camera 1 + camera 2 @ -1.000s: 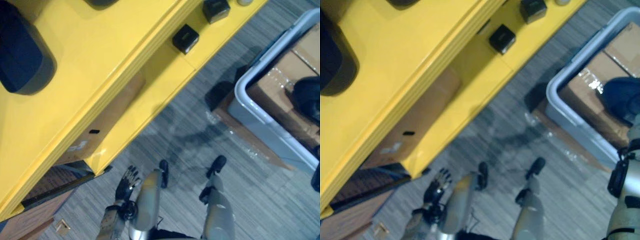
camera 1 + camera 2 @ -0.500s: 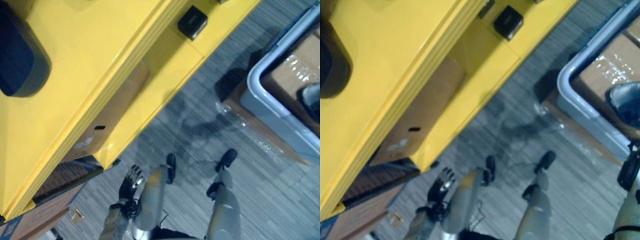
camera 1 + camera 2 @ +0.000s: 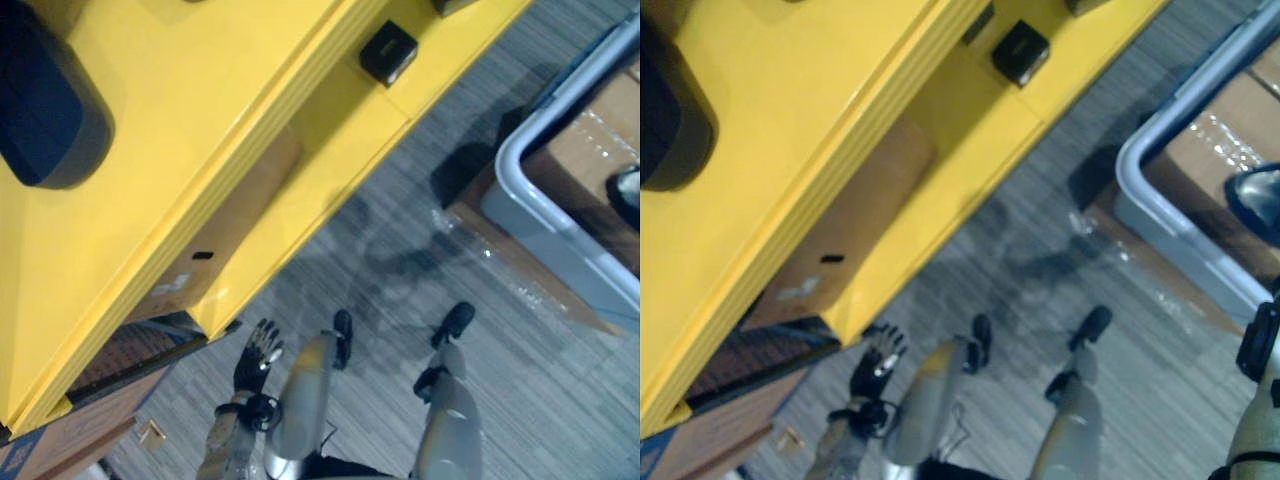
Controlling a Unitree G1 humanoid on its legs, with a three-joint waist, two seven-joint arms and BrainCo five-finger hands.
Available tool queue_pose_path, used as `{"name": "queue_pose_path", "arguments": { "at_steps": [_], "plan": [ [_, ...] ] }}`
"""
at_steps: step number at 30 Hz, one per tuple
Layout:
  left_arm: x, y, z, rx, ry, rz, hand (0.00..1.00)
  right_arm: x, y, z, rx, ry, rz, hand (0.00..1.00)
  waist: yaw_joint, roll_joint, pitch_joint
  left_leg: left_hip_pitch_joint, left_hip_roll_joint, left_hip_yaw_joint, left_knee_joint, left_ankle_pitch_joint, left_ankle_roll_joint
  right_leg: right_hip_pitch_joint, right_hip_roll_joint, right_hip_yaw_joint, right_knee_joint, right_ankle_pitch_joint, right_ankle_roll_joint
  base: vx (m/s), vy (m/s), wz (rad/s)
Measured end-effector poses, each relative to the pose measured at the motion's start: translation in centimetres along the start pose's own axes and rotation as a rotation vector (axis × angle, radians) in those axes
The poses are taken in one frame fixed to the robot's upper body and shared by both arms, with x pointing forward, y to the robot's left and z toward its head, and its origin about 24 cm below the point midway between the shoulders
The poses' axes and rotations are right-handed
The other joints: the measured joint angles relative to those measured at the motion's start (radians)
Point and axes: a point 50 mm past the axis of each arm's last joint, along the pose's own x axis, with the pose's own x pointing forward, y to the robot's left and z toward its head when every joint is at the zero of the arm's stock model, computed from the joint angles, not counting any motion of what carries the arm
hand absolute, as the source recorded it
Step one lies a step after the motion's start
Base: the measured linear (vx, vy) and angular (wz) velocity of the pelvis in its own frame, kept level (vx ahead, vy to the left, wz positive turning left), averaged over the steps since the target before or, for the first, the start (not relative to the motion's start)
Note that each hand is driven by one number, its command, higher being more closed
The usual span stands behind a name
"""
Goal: Walk over and take plastic housings, then place them on the shelf
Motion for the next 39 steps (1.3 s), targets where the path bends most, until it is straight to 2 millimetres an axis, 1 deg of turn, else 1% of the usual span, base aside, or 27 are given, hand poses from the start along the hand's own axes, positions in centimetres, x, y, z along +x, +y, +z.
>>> {"name": "queue_pose_path", "arguments": {
  "at_steps": [1,2,3,5,6,7,8,9,10,12,14,16,17,18,19,22,23,25,27,28,29,30,33,34,36,38,39],
  "plan": [
    [0.1,-0.1,0.6,0.017,-0.033,-0.009,0.0,-0.3,0.6,0.8,0.014,-0.049,0.032,0.0,-0.004,-0.008,0.004,0.028,0.013,0.013,-0.003,-0.009,-0.004,0.022,0.012,0.01,-0.007,-0.001,-0.002,0.01,-0.028,-0.35],
    [0.2,0.0,0.9,0.018,-0.047,-0.01,0.0,-0.5,0.7,1.0,0.019,-0.067,0.05,0.0,-0.006,-0.013,0.004,0.04,0.018,0.016,-0.003,-0.013,-0.006,0.031,0.018,0.017,-0.01,-0.003,-0.004,0.01,-0.038,-0.32],
    [0.2,0.1,1.5,0.02,-0.071,-0.008,0.0,-0.9,0.8,1.0,0.02,-0.085,0.079,0.0,-0.012,-0.026,0.007,0.062,0.023,0.023,-0.008,-0.015,-0.009,0.051,0.023,0.019,-0.022,-0.003,-0.004,0.04,-0.037,-0.25],
    [0.0,0.4,2.5,0.043,-0.113,-0.006,0.0,-2.2,0.5,0.0,0.032,-0.099,0.155,0.0,-0.033,-0.068,-0.001,0.113,0.037,0.04,-0.027,-0.02,-0.018,0.088,0.039,0.03,-0.036,-0.007,-0.01,0.07,-0.05,-0.28],
    [-0.1,0.5,2.6,0.051,-0.117,-0.008,0.0,-2.8,0.4,-0.4,0.046,-0.087,0.169,0.0,-0.045,-0.079,-0.005,0.128,0.042,0.041,-0.032,-0.022,-0.021,0.097,0.044,0.03,-0.036,-0.008,-0.011,0.09,-0.047,-0.26],
    [-0.3,0.7,3.0,0.072,-0.121,-0.015,0.0,-4.4,0.0,-1.9,0.053,-0.061,0.203,0.0,-0.059,-0.111,-0.024,0.157,0.052,0.053,-0.048,-0.025,-0.026,0.11,0.055,0.043,-0.036,-0.014,-0.019,0.1,-0.047,-0.33],
    [-0.3,0.8,3.3,0.091,-0.119,-0.027,0.0,-6.1,-0.8,-3.6,0.03,-0.035,0.243,0.0,-0.065,-0.145,-0.057,0.183,0.061,0.07,-0.069,-0.026,-0.029,0.116,0.065,0.053,-0.036,-0.016,-0.02,0.12,-0.042,-0.35],
    [-0.3,0.9,3.4,0.106,-0.119,-0.034,0.0,-6.9,-1.3,-4.3,0.016,-0.026,0.261,0.0,-0.074,-0.16,-0.077,0.193,0.065,0.074,-0.078,-0.026,-0.032,0.119,0.069,0.053,-0.036,-0.02,-0.024,0.14,-0.036,-0.39],
    [-0.1,0.6,3.6,0.125,-0.114,-0.056,0.0,-8.4,-2.5,-5.7,-0.013,-0.004,0.286,0.0,-0.084,-0.189,-0.113,0.219,0.072,0.091,-0.097,-0.027,-0.036,0.124,0.079,0.058,-0.037,-0.023,-0.029,0.14,-0.021,-0.35],
    [0.2,0.0,3.8,0.166,-0.107,-0.1,0.0,-10.9,-4.3,-7.2,-0.051,0.03,0.328,0.0,-0.107,-0.224,-0.17,0.278,0.083,0.13,-0.134,-0.029,-0.04,0.14,0.093,0.079,-0.037,-0.025,-0.031,0.15,-0.008,-0.52],
    [0.6,-0.6,3.8,0.178,-0.094,-0.133,0.0,-11.9,-5.7,-7.9,-0.089,0.041,0.345,0.0,-0.132,-0.233,-0.203,0.32,0.083,0.153,-0.161,-0.028,-0.041,0.155,0.098,0.086,-0.037,-0.025,-0.032,0.11,0.022,-0.43],
    [1.6,-2.4,4.0,0.192,-0.085,-0.23,0.0,-12.8,-9.0,-9.3,-0.156,0.101,0.357,0.0,-0.161,-0.244,-0.27,0.379,0.08,0.208,-0.204,-0.029,-0.042,0.161,0.106,0.137,-0.037,-0.025,-0.032,0.09,0.044,-0.62],
    [1.9,-2.8,4.2,0.202,-0.087,-0.252,0.0,-13.0,-9.7,-9.6,-0.17,0.115,0.361,0.0,-0.17,-0.245,-0.282,0.388,0.08,0.213,-0.213,-0.029,-0.042,0.162,0.107,0.146,-0.037,-0.025,-0.032,0.07,0.024,-0.6],
    [2.4,-3.7,4.5,0.214,-0.093,-0.29,0.0,-13.4,-11.3,-10.1,-0.203,0.139,0.372,0.0,-0.188,-0.246,-0.301,0.411,0.079,0.232,-0.223,-0.03,-0.044,0.165,0.109,0.166,-0.037,-0.025,-0.032,0.04,0.008,-0.38],
    [2.7,-4.2,4.7,0.218,-0.097,-0.312,0.0,-13.6,-12.1,-10.3,-0.229,0.147,0.377,0.0,-0.194,-0.245,-0.306,0.421,0.077,0.238,-0.227,-0.032,-0.046,0.169,0.111,0.172,-0.037,-0.025,-0.032,0.02,0.014,-0.41],
    [3.9,-7.2,5.2,0.23,-0.092,-0.437,0.0,-15.0,-16.0,-11.7,-0.348,0.224,0.382,0.0,-0.235,-0.243,-0.32,0.468,0.071,0.28,-0.232,-0.045,-0.056,0.186,0.117,0.216,-0.038,-0.044,-0.04,-0.02,0.002,-0.43],
    [3.9,-7.6,5.2,0.228,-0.089,-0.451,0.0,-15.3,-16.5,-11.9,-0.358,0.24,0.38,0.0,-0.24,-0.242,-0.321,0.478,0.069,0.288,-0.233,-0.047,-0.057,0.188,0.119,0.224,-0.038,-0.048,-0.038,-0.03,0.005,-0.54],
    [3.8,-9.0,4.8,0.198,-0.073,-0.474,0.0,-16.2,-18.6,-12.6,-0.415,0.294,0.392,0.0,-0.25,-0.229,-0.332,0.503,0.059,0.284,-0.232,-0.064,-0.058,0.187,0.13,0.27,-0.046,-0.053,-0.032,-0.03,-0.001,-0.6],
    [3.6,-9.7,4.5,0.18,-0.063,-0.471,0.0,-17.2,-20.1,-13.1,-0.444,0.347,0.402,0.0,-0.255,-0.22,-0.337,0.512,0.05,0.284,-0.237,-0.071,-0.056,0.187,0.135,0.289,-0.046,-0.056,-0.03,-0.03,0.011,-0.46],
    [3.5,-10.0,4.3,0.169,-0.052,-0.457,0.0,-18.4,-21.2,-13.6,-0.457,0.397,0.406,0.0,-0.261,-0.213,-0.34,0.52,0.042,0.285,-0.246,-0.073,-0.053,0.184,0.137,0.297,-0.046,-0.071,-0.044,-0.03,0.034,-0.47],
    [3.6,-10.1,4.2,0.162,-0.045,-0.436,0.0,-19.4,-21.9,-13.9,-0.465,0.438,0.413,0.0,-0.262,-0.205,-0.345,0.527,0.033,0.28,-0.262,-0.072,-0.051,0.181,0.14,0.297,-0.046,-0.105,-0.059,-0.01,0.029,-0.33],
    [3.4,-6.2,2.7,0.185,0.058,-0.232,0.0,-25.2,-23.0,-14.8,-0.398,0.594,0.478,0.0,-0.24,-0.173,-0.368,0.617,-0.014,0.196,-0.374,-0.056,-0.034,0.226,0.12,0.272,-0.048,-0.049,0.02,0.0,0.016,-0.15],
    [3.4,-6.3,2.7,0.183,0.058,-0.234,0.0,-25.2,-23.1,-14.8,-0.4,0.595,0.477,0.0,-0.239,-0.173,-0.368,0.616,-0.015,0.195,-0.374,-0.056,-0.034,0.226,0.119,0.272,-0.048,-0.049,0.02,0.0,0.006,0.02],
    [3.4,-6.2,2.7,0.185,0.059,-0.233,0.0,-25.1,-23.1,-14.8,-0.4,0.595,0.476,0.0,-0.235,-0.17,-0.368,0.613,-0.018,0.187,-0.383,-0.051,-0.032,0.226,0.108,0.265,-0.048,-0.049,0.02,0.0,0.022,0.24],
    [3.4,-6.0,2.8,0.178,0.054,-0.221,0.0,-25.3,-23.1,-14.8,-0.395,0.601,0.471,0.0,-0.232,-0.173,-0.368,0.61,-0.039,0.152,-0.416,-0.021,-0.026,0.227,0.089,0.229,-0.04,-0.049,0.02,-0.01,-0.008,0.47],
    [3.0,-4.8,3.5,0.152,0.017,-0.152,0.0,-25.7,-22.7,-14.9,-0.38,0.613,0.506,0.0,-0.212,-0.173,-0.368,0.606,-0.05,0.132,-0.433,-0.004,-0.021,0.225,0.076,0.206,-0.047,-0.048,0.02,-0.03,-0.022,0.34],
    [2.6,-3.5,4.2,0.131,-0.019,-0.081,0.0,-26.0,-22.2,-15.0,-0.368,0.624,0.534,0.0,-0.193,-0.172,-0.368,0.606,-0.05,0.128,-0.429,-0.004,-0.02,0.225,0.074,0.198,-0.048,-0.048,0.02,-0.02,-0.015,0.09]
  ]
}}
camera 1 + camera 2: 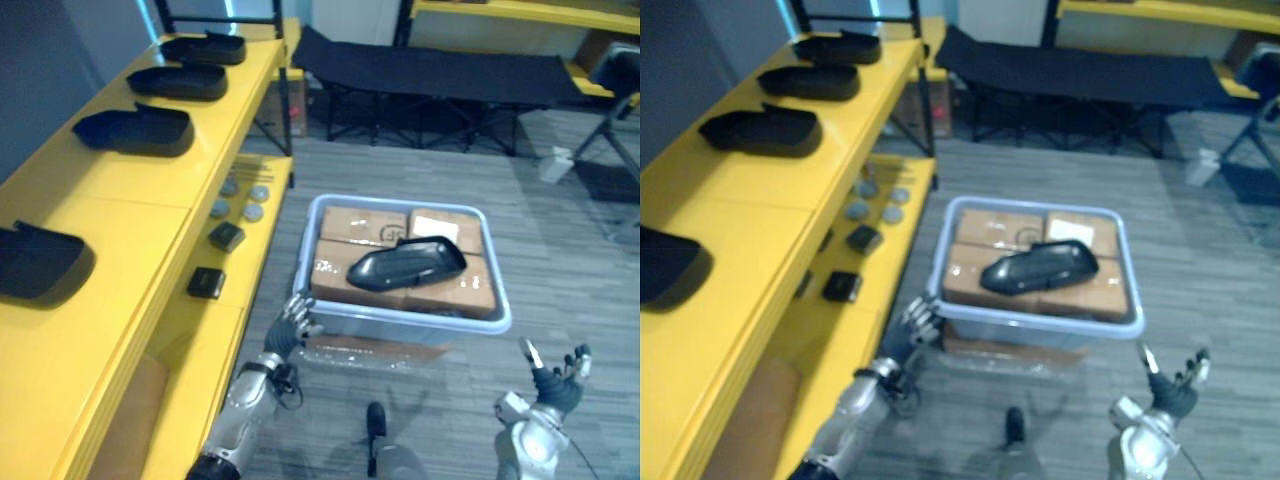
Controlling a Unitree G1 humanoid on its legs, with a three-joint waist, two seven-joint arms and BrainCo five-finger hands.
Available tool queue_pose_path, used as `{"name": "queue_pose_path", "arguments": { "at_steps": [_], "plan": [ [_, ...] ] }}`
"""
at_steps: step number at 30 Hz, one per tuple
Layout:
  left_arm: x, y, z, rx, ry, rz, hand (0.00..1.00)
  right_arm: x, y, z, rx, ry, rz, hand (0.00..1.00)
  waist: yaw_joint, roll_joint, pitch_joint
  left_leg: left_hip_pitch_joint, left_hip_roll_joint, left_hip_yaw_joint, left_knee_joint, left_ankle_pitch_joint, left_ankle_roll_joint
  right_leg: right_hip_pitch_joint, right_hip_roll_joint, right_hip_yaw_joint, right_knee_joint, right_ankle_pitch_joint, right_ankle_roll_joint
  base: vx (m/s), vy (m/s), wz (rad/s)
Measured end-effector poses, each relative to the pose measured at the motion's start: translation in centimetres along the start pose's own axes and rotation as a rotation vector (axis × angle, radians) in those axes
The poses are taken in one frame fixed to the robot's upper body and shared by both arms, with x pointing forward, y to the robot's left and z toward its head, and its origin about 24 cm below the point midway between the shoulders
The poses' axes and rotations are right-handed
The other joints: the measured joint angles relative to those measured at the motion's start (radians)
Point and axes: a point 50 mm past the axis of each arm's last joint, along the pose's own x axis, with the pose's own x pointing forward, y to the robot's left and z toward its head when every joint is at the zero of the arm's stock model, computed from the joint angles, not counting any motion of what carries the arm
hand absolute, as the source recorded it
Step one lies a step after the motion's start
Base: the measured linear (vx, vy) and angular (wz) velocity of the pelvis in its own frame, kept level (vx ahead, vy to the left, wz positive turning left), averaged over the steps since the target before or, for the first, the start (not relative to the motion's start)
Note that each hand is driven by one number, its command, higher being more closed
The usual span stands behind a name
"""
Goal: Walk over and take plastic housings, then place them on the shelf
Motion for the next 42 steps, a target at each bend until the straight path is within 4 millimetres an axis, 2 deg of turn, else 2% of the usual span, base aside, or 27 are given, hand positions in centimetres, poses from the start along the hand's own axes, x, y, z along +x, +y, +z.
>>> {"name": "queue_pose_path", "arguments": {
  "at_steps": [1,3,6,8,10,13,14,15,16,17,18,19,20,22,23,24,25,26,28,29,30,32,36,39,40,41,42],
  "plan": [
    [-0.3,0.6,0.3,-0.004,-0.015,0.034,0.0,0.0,0.3,0.0,0.001,0.003,0.014,0.0,0.009,0.0,0.0,0.0,0.0,-0.002,0.002,0.0,0.0,0.001,-0.001,-0.011,0.0,0.0,0.0,-0.02,-0.025,0.11],
    [-1.6,3.4,1.0,-0.01,-0.06,0.171,0.0,0.0,1.3,-0.1,0.003,0.021,0.06,0.0,0.036,0.0,0.0,-0.007,0.0,-0.009,0.013,0.0,0.0,0.003,0.0,-0.03,0.0,-0.003,-0.008,-0.03,-0.019,0.1],
    [-3.2,6.0,1.4,-0.009,-0.087,0.299,0.0,0.2,1.7,-0.1,0.01,0.034,0.083,0.0,0.045,-0.001,-0.001,-0.005,0.007,-0.008,0.026,-0.002,-0.002,0.007,0.01,-0.036,0.0,-0.002,-0.01,0.0,-0.024,-0.02],
    [-3.9,6.8,1.5,-0.006,-0.097,0.336,0.0,0.3,1.4,-0.2,0.011,0.052,0.082,0.0,0.039,-0.003,0.0,0.009,0.009,0.013,0.025,-0.004,-0.005,0.006,0.02,-0.01,0.008,-0.001,-0.01,0.02,-0.018,-0.42],
    [-4.1,6.8,1.5,-0.005,-0.104,0.34,0.0,0.4,0.7,-0.2,0.012,0.053,0.066,0.0,0.034,-0.007,0.002,0.027,0.009,0.052,0.032,-0.01,-0.012,-0.001,0.037,0.045,0.009,0.004,-0.01,0.0,-0.025,-0.83],
    [-3.8,6.5,2.5,0.008,-0.148,0.323,0.0,0.8,-0.4,-0.5,0.005,0.075,0.033,0.0,0.009,-0.028,0.011,0.045,0.008,0.074,0.044,-0.035,-0.009,-0.027,0.072,0.102,0.0,-0.038,-0.039,-0.03,-0.033,-1.12],
    [-3.6,6.4,2.7,0.016,-0.162,0.317,0.0,1.0,-0.7,-0.7,-0.013,0.092,0.026,0.0,0.007,-0.015,0.01,0.045,0.019,0.068,0.037,-0.036,0.0,-0.041,0.099,0.099,0.0,-0.13,-0.046,-0.01,-0.051,-1.08],
    [-3.5,6.2,2.7,0.011,-0.167,0.314,0.0,1.3,-0.7,-0.6,-0.018,0.089,0.027,0.0,0.01,0.023,0.018,0.043,0.056,0.069,0.027,-0.048,0.016,-0.055,0.123,0.091,0.033,-0.139,-0.05,0.16,0.056,-1.27],
    [-3.1,5.9,2.9,0.005,-0.183,0.307,0.0,1.4,-1.3,-0.8,-0.03,0.1,0.009,0.0,-0.001,0.016,0.026,0.048,0.065,0.1,0.044,-0.068,0.011,-0.099,0.135,0.097,0.211,-0.13,-0.075,0.32,0.131,-0.93],
    [-2.8,5.9,3.1,0.021,-0.186,0.296,0.0,1.1,-2.7,-1.2,-0.049,0.117,-0.028,0.0,-0.016,-0.006,0.029,0.062,0.042,0.1,0.068,-0.077,0.008,-0.06,0.129,0.112,0.196,-0.132,-0.023,0.38,0.185,-1.08],
    [-2.9,6.0,2.8,0.023,-0.172,0.298,0.0,0.9,-3.4,-1.6,-0.055,0.134,-0.049,0.0,-0.016,-0.007,0.027,0.056,0.038,0.089,0.104,-0.075,0.01,-0.04,0.144,0.159,0.148,-0.091,-0.042,0.25,0.126,-1.19],
    [-2.9,6.2,2.6,0.022,-0.159,0.304,0.0,0.9,-3.7,-1.5,-0.057,0.129,-0.052,0.0,-0.016,-0.018,0.035,0.034,0.032,0.04,0.182,-0.091,0.023,-0.029,0.135,0.21,0.118,-0.053,-0.03,0.08,0.092,-1.21],
    [-2.9,6.1,2.5,0.023,-0.154,0.301,0.0,1.0,-3.8,-1.4,-0.057,0.126,-0.052,0.0,-0.019,-0.017,0.036,0.027,0.027,0.02,0.2,-0.104,0.035,-0.03,0.141,0.23,0.112,-0.043,-0.026,-0.02,0.106,-1.22],
    [-2.6,5.8,2.6,0.038,-0.153,0.279,0.0,0.8,-4.4,-1.5,-0.054,0.128,-0.059,0.0,-0.021,0.001,0.036,0.028,0.024,-0.011,0.193,-0.152,0.04,-0.031,0.168,0.268,0.086,-0.009,-0.022,-0.1,0.099,-0.89],
    [-2.4,5.9,3.0,0.046,-0.163,0.277,0.0,0.4,-3.9,-1.9,-0.039,0.141,-0.041,0.0,-0.022,-0.015,0.043,0.024,0.022,0.009,0.195,-0.148,0.059,-0.031,0.16,0.251,0.061,-0.036,-0.107,-0.15,0.095,-0.72],
    [-2.4,5.9,3.1,0.055,-0.162,0.279,0.0,-0.1,-3.8,-2.2,-0.042,0.155,-0.023,0.0,-0.019,-0.007,0.053,0.017,0.032,0.024,0.183,-0.127,0.08,-0.044,0.154,0.123,0.08,-0.124,-0.222,-0.14,0.114,-0.62],
    [-2.5,6.1,3.1,0.065,-0.162,0.285,0.0,-0.2,-3.6,-2.3,-0.042,0.16,-0.014,0.0,-0.021,0.004,0.055,0.014,0.042,0.032,0.166,-0.123,0.083,-0.06,0.145,0.087,0.113,-0.161,-0.198,-0.11,0.142,-0.51],
    [-2.8,6.6,3.0,0.073,-0.147,0.308,0.0,-0.6,-3.1,-2.7,-0.032,0.175,-0.004,0.0,-0.017,-0.009,0.054,0.01,0.043,0.049,0.138,-0.103,0.09,-0.077,0.126,0.052,0.18,-0.17,-0.16,-0.02,0.169,-0.3],
    [-3.1,7.5,2.5,0.085,-0.111,0.336,0.0,-1.1,-2.6,-2.9,-0.034,0.179,0.009,0.0,-0.008,-0.016,0.053,-0.003,0.04,0.049,0.127,-0.087,0.086,-0.05,0.099,0.037,0.203,-0.184,-0.101,0.09,0.136,-0.16],
    [-3.3,8.0,2.2,0.094,-0.09,0.345,0.0,-1.3,-2.0,-2.8,-0.034,0.171,0.025,0.0,0.0,-0.029,0.05,-0.019,0.033,0.048,0.126,-0.084,0.081,-0.016,0.082,0.039,0.174,-0.17,-0.075,0.17,0.076,-0.07],
    [-3.4,8.2,2.1,0.098,-0.083,0.352,0.0,-1.4,-1.6,-2.8,-0.029,0.171,0.042,0.0,0.011,-0.046,0.048,-0.035,0.022,0.049,0.127,-0.084,0.081,0.025,0.066,0.04,0.127,-0.128,-0.053,0.18,0.051,-0.05],
    [-3.5,8.5,1.9,0.093,-0.074,0.379,0.0,-1.4,-0.9,-2.8,-0.025,0.169,0.072,0.0,0.024,-0.055,0.046,-0.061,0.012,0.052,0.134,-0.083,0.079,0.046,0.055,0.038,0.059,-0.098,-0.014,0.12,-0.003,-0.05],
    [-3.5,8.0,1.3,0.071,-0.078,0.394,0.0,-1.4,0.6,-2.6,-0.03,0.153,0.143,0.0,0.026,-0.03,0.073,-0.066,0.019,0.028,0.144,-0.07,0.055,0.06,0.06,0.034,0.054,-0.092,-0.005,0.09,-0.013,0.08],
    [-3.0,7.4,1.5,0.048,-0.117,0.397,0.0,-1.4,0.5,-2.7,-0.039,0.158,0.161,0.0,0.013,-0.026,0.08,-0.083,0.014,-0.043,0.18,-0.039,0.002,0.074,0.044,-0.037,0.083,-0.112,-0.015,0.12,-0.003,0.57],
    [-2.9,6.9,1.2,0.002,-0.123,0.393,0.0,-1.2,0.6,-2.5,-0.038,0.147,0.163,0.0,0.014,-0.043,0.091,-0.115,0.002,-0.071,0.262,-0.028,-0.027,0.105,0.004,-0.062,0.089,-0.123,-0.019,0.09,0.073,0.7],
    [-2.8,6.8,1.2,-0.005,-0.127,0.388,0.0,-1.3,0.9,-2.6,-0.025,0.147,0.167,0.0,0.017,-0.071,0.106,-0.14,-0.009,-0.083,0.303,-0.024,-0.027,0.118,-0.028,-0.064,0.093,-0.136,-0.012,0.05,0.041,0.9],
    [-2.7,6.3,1.0,-0.006,-0.123,0.37,0.0,-1.1,0.9,-2.3,-0.013,0.123,0.158,0.0,0.008,-0.065,0.098,-0.138,0.017,-0.1,0.118,-0.008,0.015,0.12,-0.042,-0.09,0.11,-0.152,0.008,0.07,0.019,0.79]
  ]
}}
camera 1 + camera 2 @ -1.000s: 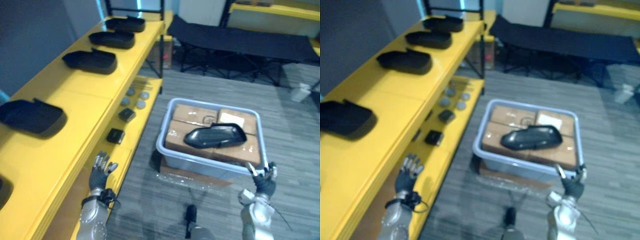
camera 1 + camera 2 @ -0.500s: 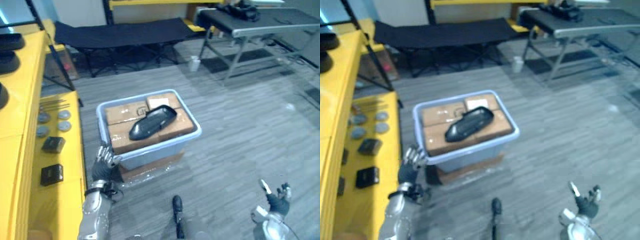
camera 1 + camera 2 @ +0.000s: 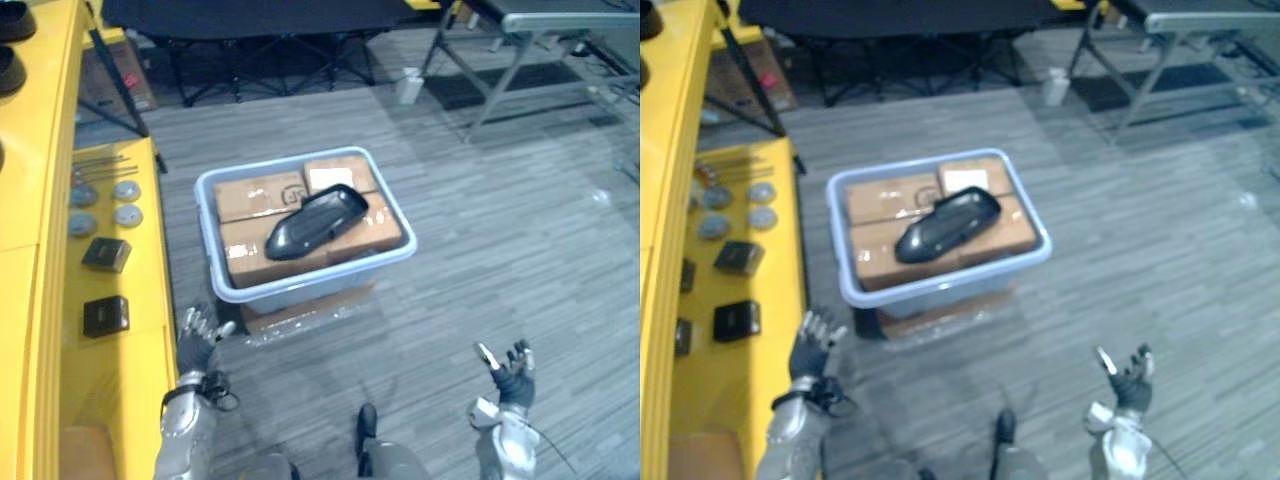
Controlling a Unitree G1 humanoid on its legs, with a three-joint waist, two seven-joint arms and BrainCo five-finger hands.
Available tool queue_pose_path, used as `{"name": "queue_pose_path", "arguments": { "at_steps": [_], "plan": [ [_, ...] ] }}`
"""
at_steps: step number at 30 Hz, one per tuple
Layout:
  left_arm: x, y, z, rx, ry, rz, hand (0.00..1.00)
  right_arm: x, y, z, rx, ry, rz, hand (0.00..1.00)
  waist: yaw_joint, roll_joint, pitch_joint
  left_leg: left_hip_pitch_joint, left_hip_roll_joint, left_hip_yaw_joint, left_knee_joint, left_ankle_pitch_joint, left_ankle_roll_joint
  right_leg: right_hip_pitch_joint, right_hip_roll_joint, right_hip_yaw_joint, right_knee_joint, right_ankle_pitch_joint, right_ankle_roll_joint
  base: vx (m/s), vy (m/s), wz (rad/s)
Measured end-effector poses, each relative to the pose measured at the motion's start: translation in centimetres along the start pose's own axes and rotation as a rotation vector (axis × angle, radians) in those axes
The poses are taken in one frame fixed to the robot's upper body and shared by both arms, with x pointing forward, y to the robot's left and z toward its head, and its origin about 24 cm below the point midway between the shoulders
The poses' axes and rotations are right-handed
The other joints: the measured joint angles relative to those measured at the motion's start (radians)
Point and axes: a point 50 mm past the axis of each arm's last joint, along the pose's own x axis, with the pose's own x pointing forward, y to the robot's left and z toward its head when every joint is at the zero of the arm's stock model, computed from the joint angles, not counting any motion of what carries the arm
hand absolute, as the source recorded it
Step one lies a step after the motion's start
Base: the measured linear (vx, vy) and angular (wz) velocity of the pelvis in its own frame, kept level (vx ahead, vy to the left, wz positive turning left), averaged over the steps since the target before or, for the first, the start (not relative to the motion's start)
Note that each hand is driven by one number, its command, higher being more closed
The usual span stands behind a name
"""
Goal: Walk over and take plastic housings, then place them on the shelf
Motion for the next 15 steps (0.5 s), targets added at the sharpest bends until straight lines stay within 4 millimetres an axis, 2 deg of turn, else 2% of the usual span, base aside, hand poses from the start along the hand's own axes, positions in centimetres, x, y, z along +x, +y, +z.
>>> {"name": "queue_pose_path", "arguments": {
  "at_steps": [1,2,4,7,8,9,10,12,13,14,15],
  "plan": [
    [-0.3,-0.3,-0.4,-0.01,0.011,0.0,0.0,0.2,0.3,0.2,0.004,-0.017,0.014,0.0,0.016,-0.012,0.016,0.033,-0.005,0.012,-0.065,0.076,0.0,0.007,-0.014,-0.012,0.021,-0.025,0.019,0.09,0.001,0.67],
    [-0.4,-0.2,-0.5,-0.012,0.012,0.008,0.0,0.1,0.7,0.4,0.003,-0.025,0.039,0.0,0.028,-0.013,0.013,0.031,-0.01,0.005,-0.068,0.079,-0.002,0.011,-0.016,-0.012,0.02,-0.027,0.02,0.15,0.096,0.49],
    [-1.2,0.3,-1.1,-0.008,0.038,0.037,0.0,-0.1,2.1,0.7,0.004,-0.048,0.104,0.0,0.034,-0.013,0.014,0.023,-0.016,-0.025,-0.057,0.079,-0.002,0.041,-0.022,-0.025,0.001,-0.026,0.021,0.12,0.042,0.56],
    [-1.9,0.4,-1.8,-0.01,0.071,0.055,0.0,0.6,3.2,2.5,-0.024,-0.139,0.115,0.0,0.044,0.009,0.009,0.026,-0.015,-0.054,-0.045,0.081,-0.007,0.087,-0.03,-0.084,0.003,-0.026,0.021,0.11,0.035,0.57],
    [-2.3,0.3,-2.3,-0.006,0.096,0.048,0.0,0.9,3.4,4.0,-0.051,-0.218,0.096,0.0,0.05,0.023,0.001,0.03,-0.015,-0.062,-0.045,0.082,-0.009,0.099,-0.033,-0.096,0.008,-0.027,0.021,0.09,0.04,0.34],
    [-2.5,0.1,-2.6,0.001,0.113,0.034,0.0,1.5,3.8,5.8,-0.073,-0.307,0.078,0.0,0.058,0.028,-0.002,0.031,-0.017,-0.056,-0.045,0.09,-0.022,0.099,-0.033,-0.097,0.018,-0.027,0.021,0.08,0.023,0.27],
    [-2.7,0.1,-2.8,0.011,0.121,0.029,0.0,1.9,4.0,6.7,-0.083,-0.35,0.068,0.0,0.06,0.028,-0.002,0.025,-0.019,-0.05,-0.046,0.096,-0.032,0.099,-0.038,-0.1,0.021,-0.026,0.021,0.06,-0.005,0.21],
    [-3.0,-0.2,-3.3,0.05,0.152,-0.011,0.0,3.7,5.2,10.8,-0.1,-0.517,0.036,0.0,0.069,0.032,0.0,0.019,-0.026,-0.048,-0.054,0.102,-0.042,0.1,-0.048,-0.121,0.024,-0.026,0.021,0.04,0.015,0.22],
    [-3.1,-0.4,-3.4,0.055,0.158,-0.022,0.0,3.9,5.4,11.4,-0.097,-0.538,0.033,0.0,0.071,0.032,0.0,0.015,-0.026,-0.048,-0.055,0.102,-0.042,0.097,-0.048,-0.121,0.024,-0.026,0.021,0.04,0.018,0.2],
    [-3.3,-0.6,-3.7,0.076,0.178,-0.052,0.0,4.9,6.4,14.4,-0.098,-0.645,0.009,0.0,0.08,0.034,0.0,-0.002,-0.027,-0.05,-0.054,0.102,-0.042,0.085,-0.049,-0.134,0.022,-0.026,0.021,0.03,-0.01,0.29],
    [-3.4,-0.8,-4.1,0.087,0.195,-0.069,0.0,5.6,7.1,16.4,-0.11,-0.705,-0.008,0.0,0.086,0.035,0.0,-0.023,-0.026,-0.052,-0.045,0.103,-0.042,0.077,-0.049,-0.159,0.022,-0.026,0.021,0.03,-0.02,0.35]
  ]
}}
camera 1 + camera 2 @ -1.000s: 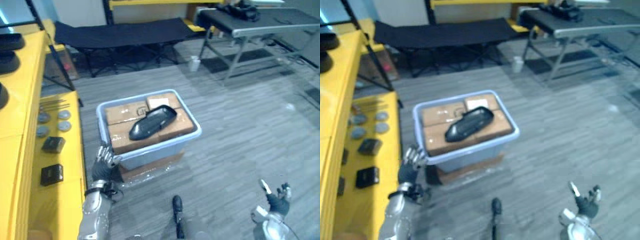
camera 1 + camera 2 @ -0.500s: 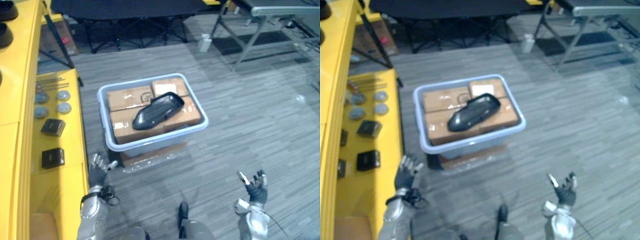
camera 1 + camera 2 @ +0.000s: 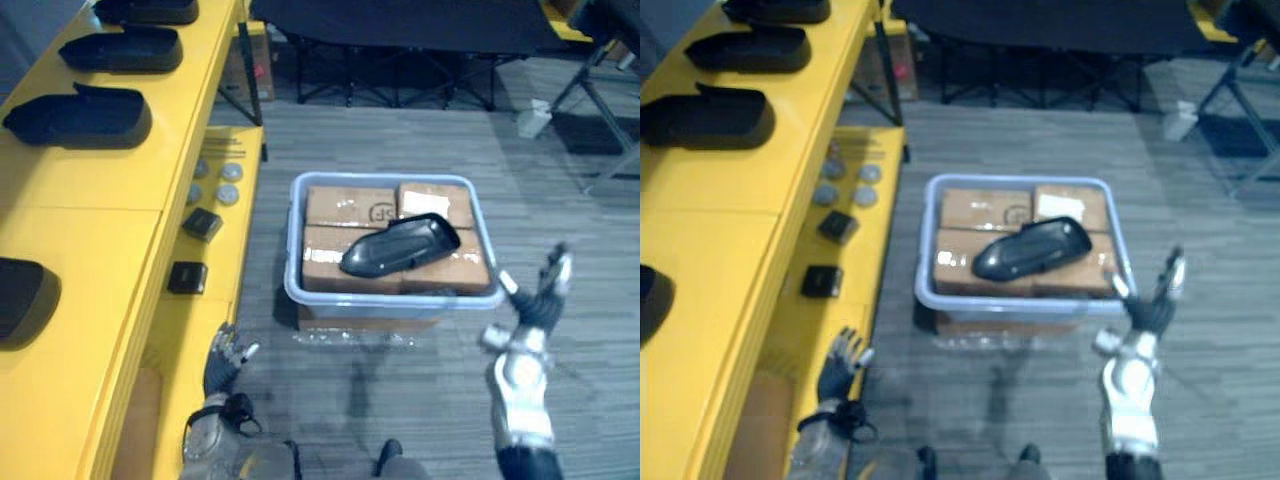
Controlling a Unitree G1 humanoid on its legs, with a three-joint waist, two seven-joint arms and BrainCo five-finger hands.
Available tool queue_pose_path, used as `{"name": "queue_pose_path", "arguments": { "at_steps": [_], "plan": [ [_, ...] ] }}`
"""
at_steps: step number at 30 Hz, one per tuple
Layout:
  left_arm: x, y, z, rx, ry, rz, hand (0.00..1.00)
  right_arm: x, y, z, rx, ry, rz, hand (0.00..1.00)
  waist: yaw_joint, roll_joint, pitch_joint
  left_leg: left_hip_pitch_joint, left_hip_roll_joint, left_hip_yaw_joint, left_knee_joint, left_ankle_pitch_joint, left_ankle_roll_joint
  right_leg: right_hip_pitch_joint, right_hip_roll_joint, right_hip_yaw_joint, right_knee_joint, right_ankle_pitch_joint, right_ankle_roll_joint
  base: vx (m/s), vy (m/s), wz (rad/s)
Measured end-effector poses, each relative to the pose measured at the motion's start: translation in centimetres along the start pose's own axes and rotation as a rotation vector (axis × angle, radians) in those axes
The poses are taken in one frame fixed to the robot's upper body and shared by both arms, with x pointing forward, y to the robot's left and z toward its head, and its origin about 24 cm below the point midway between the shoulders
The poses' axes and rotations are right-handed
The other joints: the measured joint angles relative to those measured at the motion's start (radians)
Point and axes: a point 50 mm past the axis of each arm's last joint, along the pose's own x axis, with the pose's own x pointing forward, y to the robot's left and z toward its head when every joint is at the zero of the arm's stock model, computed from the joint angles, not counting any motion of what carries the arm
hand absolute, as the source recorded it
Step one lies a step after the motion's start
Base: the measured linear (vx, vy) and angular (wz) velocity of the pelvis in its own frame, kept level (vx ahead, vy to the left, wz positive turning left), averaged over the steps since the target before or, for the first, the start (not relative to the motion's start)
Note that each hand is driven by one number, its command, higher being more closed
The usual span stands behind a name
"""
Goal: Walk over and take plastic housings, then place them on the shelf
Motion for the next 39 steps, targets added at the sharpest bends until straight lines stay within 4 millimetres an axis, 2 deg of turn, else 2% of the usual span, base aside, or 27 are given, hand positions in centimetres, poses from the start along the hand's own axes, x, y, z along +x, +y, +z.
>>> {"name": "queue_pose_path", "arguments": {
  "at_steps": [2,3,4,5,6,7,9,10,11,12,15,17,19,25,30,31,34,37,39],
  "plan": [
    [-0.2,-0.1,-0.7,0.016,0.033,-0.015,0.0,2.1,0.8,1.1,-0.066,-0.061,-0.009,0.0,0.019,0.001,0.001,-0.03,0.001,0.001,0.044,0.002,-0.003,0.002,-0.003,-0.021,0.0,0.001,-0.001,0.01,0.016,0.4],
    [-0.1,0.0,-0.8,0.026,0.037,-0.027,0.0,3.3,1.0,1.6,-0.103,-0.085,-0.03,0.0,0.028,-0.024,0.022,-0.117,-0.008,0.011,0.168,-0.032,-0.004,0.016,-0.041,-0.036,0.003,0.002,-0.003,-0.14,0.056,0.62],
    [0.0,0.1,-0.8,0.032,0.038,-0.031,0.0,3.9,1.1,1.9,-0.11,-0.093,-0.043,0.0,0.026,-0.031,0.034,-0.142,-0.02,0.012,0.13,-0.049,0.014,0.024,-0.057,-0.039,0.005,0.001,-0.001,-0.14,0.024,0.66],
    [-0.1,0.0,-1.2,0.035,0.053,-0.039,0.0,5.6,1.1,2.5,-0.151,-0.119,-0.052,0.0,0.026,-0.001,0.035,-0.111,-0.006,0.023,-0.125,0.167,0.057,0.007,-0.048,-0.043,0.035,-0.008,0.01,-0.1,0.0,0.38],
    [-0.2,0.1,-1.3,0.037,0.059,-0.038,0.0,6.1,1.2,2.6,-0.183,-0.122,-0.039,0.0,0.036,-0.001,0.043,-0.094,-0.013,0.029,-0.15,0.18,0.064,-0.012,-0.057,-0.04,0.057,-0.033,0.022,0.03,0.042,0.33],
    [-0.3,0.6,-1.1,0.045,0.05,-0.028,0.0,7.1,1.4,2.8,-0.248,-0.138,0.0,0.0,0.044,0.006,0.054,-0.118,-0.01,0.01,-0.139,0.188,0.07,-0.045,-0.04,-0.03,0.063,-0.084,0.04,0.02,0.07,0.26],
    [0.0,1.2,-0.5,0.067,0.025,-0.026,0.0,8.4,1.9,3.2,-0.295,-0.133,0.057,0.0,0.053,0.0,0.089,-0.12,-0.007,0.0,-0.131,0.187,0.069,-0.078,-0.004,-0.03,0.017,-0.091,0.026,0.02,-0.018,0.26],
    [0.2,1.2,-0.3,0.075,0.016,-0.032,0.0,8.8,2.0,3.4,-0.322,-0.144,0.093,0.0,0.053,-0.006,0.1,-0.132,-0.009,-0.002,-0.117,0.185,0.067,-0.102,0.006,-0.031,-0.001,-0.063,0.007,-0.02,-0.068,0.17],
    [0.3,1.2,0.0,0.08,0.005,-0.035,0.0,9.1,2.1,3.6,-0.345,-0.152,0.118,0.0,0.054,-0.015,0.105,-0.147,-0.013,-0.003,-0.1,0.18,0.062,-0.125,0.007,-0.035,-0.004,-0.025,0.004,-0.03,-0.108,0.1],
    [0.4,1.3,0.1,0.076,-0.006,-0.031,0.0,9.5,2.2,3.8,-0.388,-0.169,0.172,0.0,0.057,-0.012,0.11,-0.174,0.002,-0.008,-0.069,0.163,0.046,-0.133,0.019,-0.036,0.003,-0.025,0.009,-0.01,-0.112,-0.01],
    [0.3,0.9,-0.1,0.075,-0.002,-0.049,0.0,10.1,1.9,3.7,-0.505,-0.171,0.299,0.0,0.052,-0.018,0.146,-0.198,0.034,-0.015,-0.042,0.147,0.036,-0.145,0.05,-0.032,0.001,-0.02,0.002,-0.01,-0.102,-0.07],
    [0.3,0.9,0.0,0.076,-0.002,-0.049,0.0,10.5,1.3,3.9,-0.559,-0.181,0.325,0.0,0.05,-0.023,0.174,-0.199,0.04,-0.016,-0.041,0.146,0.035,-0.149,0.058,-0.024,0.002,-0.013,-0.007,-0.05,-0.015,-0.07],
    [0.3,0.9,0.0,0.069,-0.003,-0.044,0.0,10.9,0.9,4.2,-0.569,-0.19,0.318,0.0,0.051,-0.026,0.176,-0.217,0.039,-0.014,-0.041,0.146,0.035,-0.171,0.057,-0.012,0.002,-0.007,-0.014,-0.05,0.026,-0.06],
    [0.4,1.9,0.5,0.083,-0.012,-0.023,0.0,10.0,0.4,4.0,-0.576,-0.219,0.336,0.0,0.053,-0.026,0.176,-0.221,0.033,-0.013,-0.038,0.143,0.04,-0.176,0.054,-0.006,0.006,0.002,-0.02,-0.04,0.016,-0.01],
    [0.3,2.2,0.7,0.079,-0.026,-0.015,0.0,8.0,-0.5,3.8,-0.576,-0.271,0.365,0.0,0.049,-0.027,0.177,-0.235,0.031,0.005,-0.034,0.143,0.041,-0.197,0.055,0.018,0.003,0.002,-0.02,-0.03,-0.008,-0.1],
    [0.3,2.2,0.7,0.079,-0.03,-0.013,0.0,7.0,-0.5,3.6,-0.566,-0.275,0.406,0.0,0.04,-0.028,0.177,-0.234,0.032,0.007,-0.034,0.143,0.041,-0.197,0.056,0.021,0.002,0.002,-0.021,-0.01,-0.012,-0.06],
    [0.4,2.4,0.9,0.08,-0.037,-0.009,0.0,5.3,0.1,2.8,-0.559,-0.262,0.489,0.0,0.025,-0.043,0.185,-0.234,0.036,0.019,-0.033,0.143,0.04,-0.204,0.06,0.04,0.001,0.001,-0.022,-0.01,-0.013,-0.13],
    [0.4,2.6,1.0,0.086,-0.04,-0.005,0.0,4.0,0.2,1.9,-0.557,-0.227,0.545,0.0,0.022,-0.071,0.199,-0.258,0.039,0.036,-0.03,0.143,0.04,-0.234,0.062,0.057,-0.003,0.0,-0.024,-0.03,-0.02,-0.16],
    [0.4,2.8,1.1,0.096,-0.039,-0.001,0.0,3.4,0.1,1.3,-0.56,-0.203,0.558,0.0,0.022,-0.078,0.203,-0.273,0.043,0.034,-0.013,0.142,0.039,-0.239,0.067,0.058,-0.007,-0.001,-0.025,0.0,0.0,0.0]
  ]
}}
